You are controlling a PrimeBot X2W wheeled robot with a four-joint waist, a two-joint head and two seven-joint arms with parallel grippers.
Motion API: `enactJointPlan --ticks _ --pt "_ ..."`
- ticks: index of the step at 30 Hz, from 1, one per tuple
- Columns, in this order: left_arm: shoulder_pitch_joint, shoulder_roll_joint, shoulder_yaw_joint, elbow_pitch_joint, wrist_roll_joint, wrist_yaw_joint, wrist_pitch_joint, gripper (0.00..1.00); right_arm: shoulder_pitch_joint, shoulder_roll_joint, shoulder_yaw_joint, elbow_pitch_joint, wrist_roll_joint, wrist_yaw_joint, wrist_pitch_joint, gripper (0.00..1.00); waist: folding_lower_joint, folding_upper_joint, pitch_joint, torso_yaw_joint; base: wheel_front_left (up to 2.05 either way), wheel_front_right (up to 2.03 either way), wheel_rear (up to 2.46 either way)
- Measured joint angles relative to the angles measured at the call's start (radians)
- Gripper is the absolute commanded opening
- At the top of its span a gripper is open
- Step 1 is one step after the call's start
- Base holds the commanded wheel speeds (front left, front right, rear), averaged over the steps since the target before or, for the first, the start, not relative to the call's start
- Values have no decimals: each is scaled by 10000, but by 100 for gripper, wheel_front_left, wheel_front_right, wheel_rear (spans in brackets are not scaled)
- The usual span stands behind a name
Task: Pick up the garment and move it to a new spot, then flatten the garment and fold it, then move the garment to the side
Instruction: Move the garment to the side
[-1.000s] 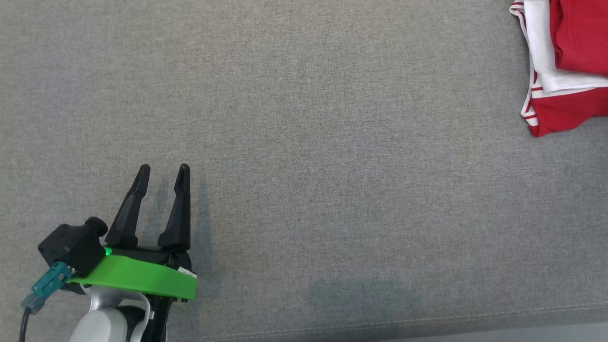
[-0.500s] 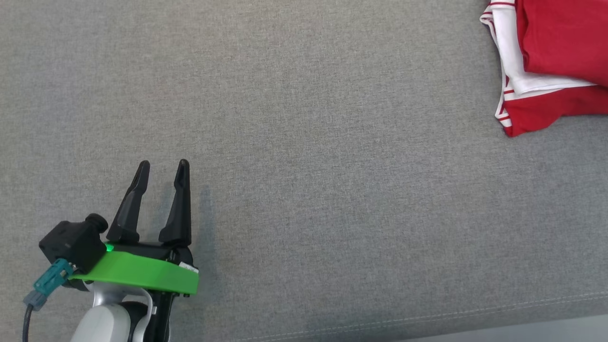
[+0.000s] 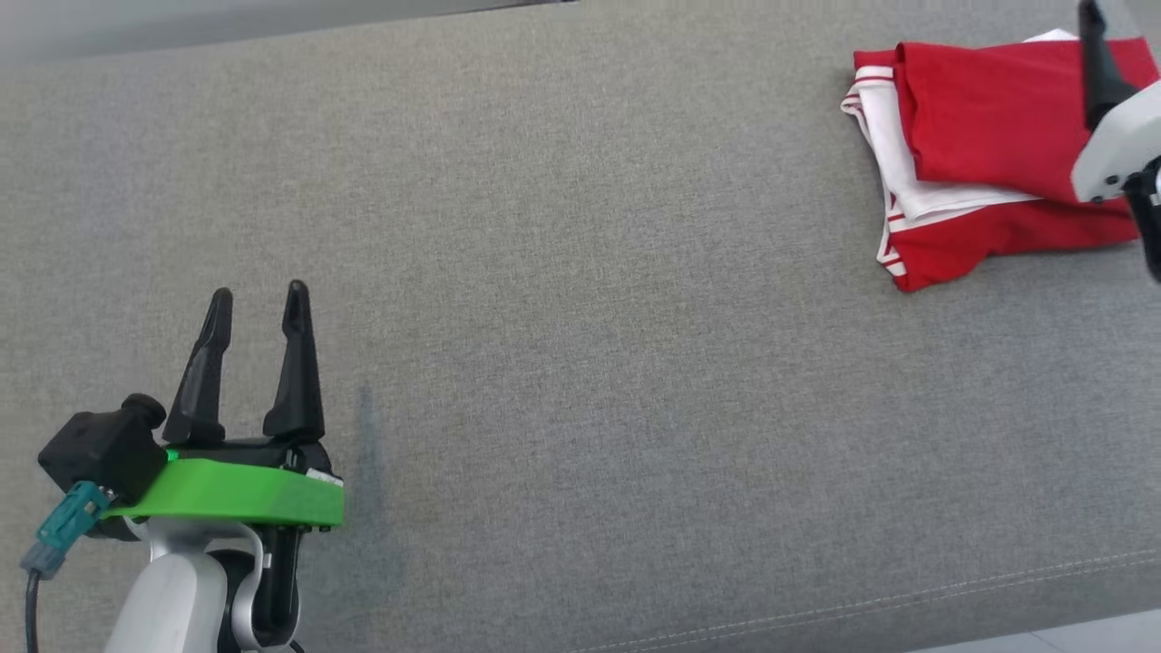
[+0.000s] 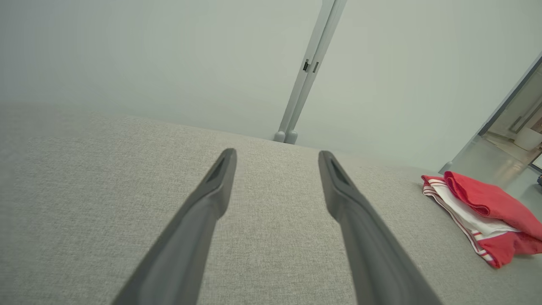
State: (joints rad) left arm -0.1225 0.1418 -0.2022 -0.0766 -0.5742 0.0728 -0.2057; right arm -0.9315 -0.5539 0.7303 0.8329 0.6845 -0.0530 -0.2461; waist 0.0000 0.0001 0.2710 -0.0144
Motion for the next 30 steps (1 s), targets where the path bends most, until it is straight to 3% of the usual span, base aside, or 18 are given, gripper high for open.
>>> enactJointPlan --ticks 9,20,30 --pt "168 -192 121 1045 378 211 -121 100 1225 805 -117 -627 12 -33 -84 100 0 0 -1141 -111 0 0 0" --pt "872 -276 36 1584 508 257 -127 100 3101 1551 -1453 -2709 -19 -558 -84 100 0 0 -2262 119 0 0 0" --pt "1346 -387 84 1588 732 341 -253 100 5126 2245 -1453 -4203 -965 -706 -84 100 0 0 -2697 266 0 0 0"
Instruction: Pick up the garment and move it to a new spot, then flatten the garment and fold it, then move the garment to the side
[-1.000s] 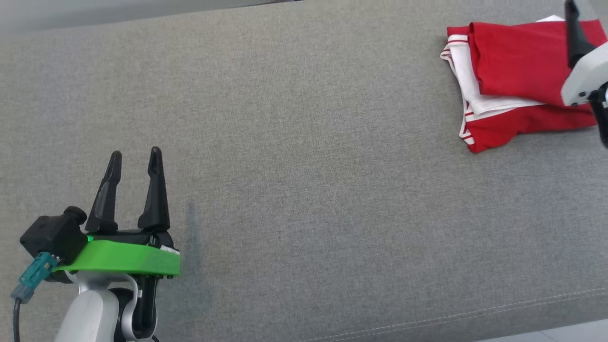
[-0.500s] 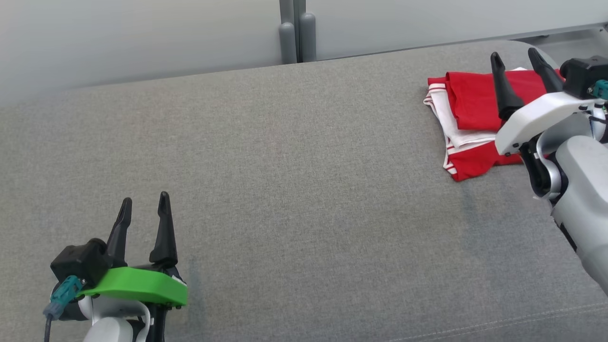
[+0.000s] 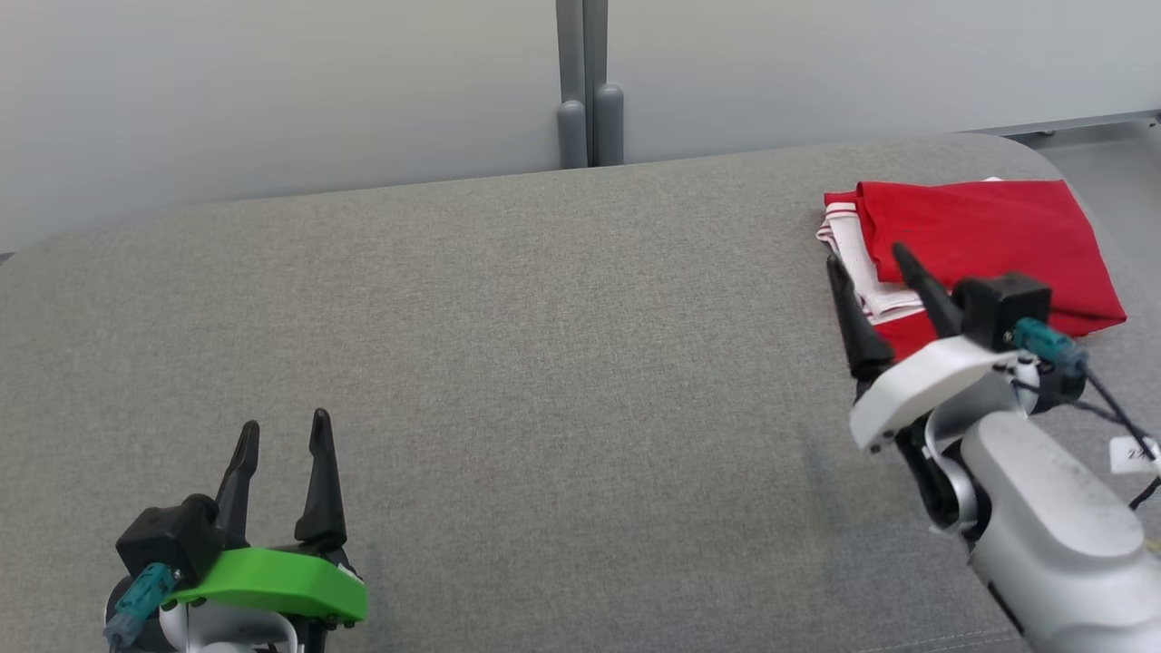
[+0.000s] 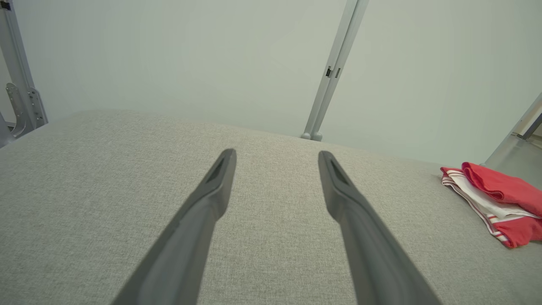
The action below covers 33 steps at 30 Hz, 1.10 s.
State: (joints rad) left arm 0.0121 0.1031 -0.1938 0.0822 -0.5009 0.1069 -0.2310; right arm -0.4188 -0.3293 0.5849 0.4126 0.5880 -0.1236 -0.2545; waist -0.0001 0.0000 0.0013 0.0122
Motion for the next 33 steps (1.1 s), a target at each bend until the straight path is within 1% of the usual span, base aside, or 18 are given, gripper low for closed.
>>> enactJointPlan --ticks 2,3,5,9,11,14,18,25,27,33 --pt "7 -10 -2 -6 46 0 0 100 205 107 -4 -113 -31 -2 0 100 0 0 -12 -6 0 0 0" --pt "32 -46 -13 -29 98 2 -2 100 582 288 -12 -341 -219 -2 0 100 0 0 -34 -19 0 0 0" --pt "103 -119 -31 -48 127 2 -48 100 865 439 -56 -564 -431 -4 0 100 0 0 -55 -36 0 0 0" --pt "148 -184 -127 -109 150 2 -86 100 1332 510 -155 -918 -986 -13 0 100 0 0 -87 -67 0 0 0" --pt "158 -192 -155 -157 176 2 -88 100 1594 564 -384 -1058 -1174 -15 0 100 0 0 -100 -78 0 0 0" --pt "218 -221 -161 -219 215 2 -90 100 1966 836 -1049 -1172 -1455 -15 0 100 0 0 -117 -107 0 0 0" --pt "400 -238 -153 -232 215 4 -102 100 2455 1099 -1595 -1313 -1810 -15 0 100 0 0 -134 -155 0 0 0" --pt "507 -249 -54 -245 217 10 -174 100 3101 1421 -2107 -1622 -2393 -15 0 100 0 0 -133 -244 0 0 0" --pt "510 -261 -54 -253 221 81 -174 100 3212 1444 -2243 -1737 -2510 -15 0 100 0 0 -127 -262 0 0 0" --pt "530 -282 -38 -253 309 81 -174 100 3543 1710 -2406 -1962 -2882 -15 0 100 0 0 -98 -277 0 0 0"
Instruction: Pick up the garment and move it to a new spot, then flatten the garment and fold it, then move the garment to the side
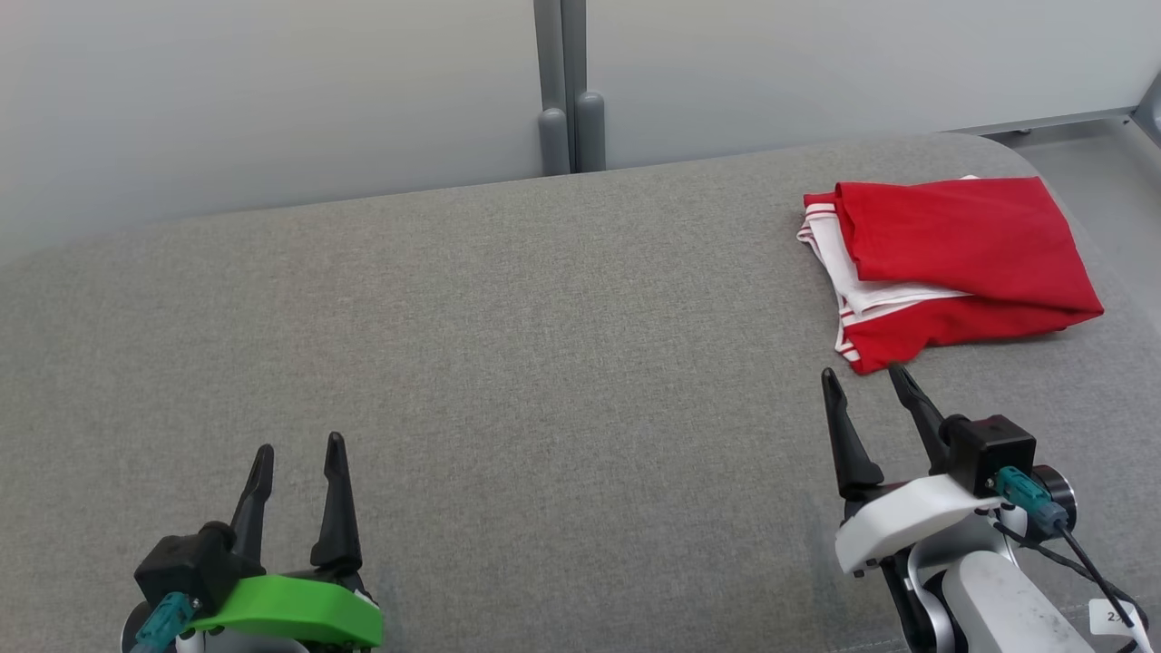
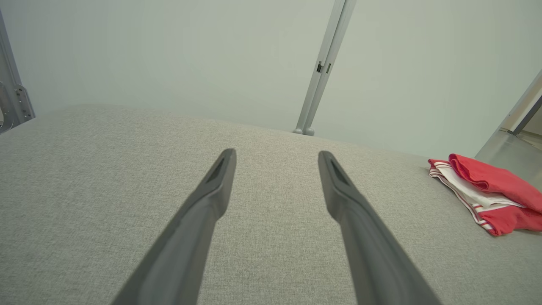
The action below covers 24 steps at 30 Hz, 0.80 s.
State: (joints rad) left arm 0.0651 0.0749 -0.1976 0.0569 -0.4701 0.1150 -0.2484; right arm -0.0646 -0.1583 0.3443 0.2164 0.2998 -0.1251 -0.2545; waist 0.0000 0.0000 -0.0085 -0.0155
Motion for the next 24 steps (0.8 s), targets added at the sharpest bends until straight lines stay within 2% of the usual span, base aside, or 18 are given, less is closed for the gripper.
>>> enactJointPlan --ticks 24 --pt "12 -38 17 8 217 0 -2 100 555 362 -360 -579 -709 -2 0 100 0 0 131 185 0 0 0"
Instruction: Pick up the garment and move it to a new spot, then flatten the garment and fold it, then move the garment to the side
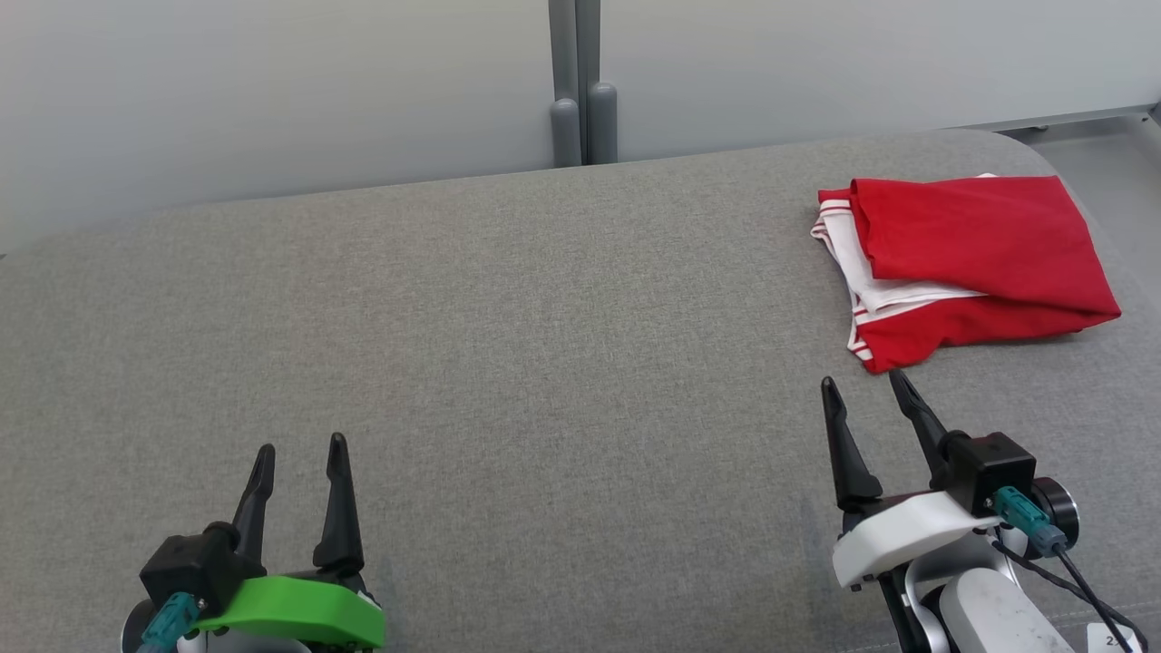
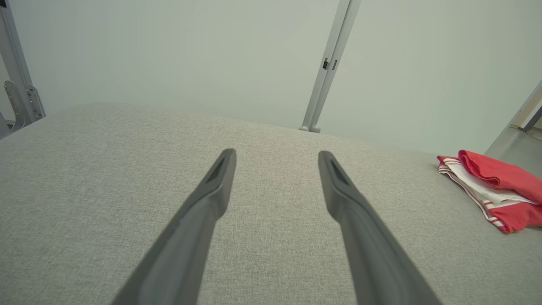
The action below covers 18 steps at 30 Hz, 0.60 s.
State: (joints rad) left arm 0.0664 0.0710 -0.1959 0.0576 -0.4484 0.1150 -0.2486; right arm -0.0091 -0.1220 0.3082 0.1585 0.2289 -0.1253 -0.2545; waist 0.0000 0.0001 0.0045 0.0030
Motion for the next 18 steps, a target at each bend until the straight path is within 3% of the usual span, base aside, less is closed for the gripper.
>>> enactJointPlan --ticks 18 --pt "0 -25 -4 13 245 0 -2 100 22 138 -161 -244 -268 2 0 100 0 0 175 56 0 0 0"
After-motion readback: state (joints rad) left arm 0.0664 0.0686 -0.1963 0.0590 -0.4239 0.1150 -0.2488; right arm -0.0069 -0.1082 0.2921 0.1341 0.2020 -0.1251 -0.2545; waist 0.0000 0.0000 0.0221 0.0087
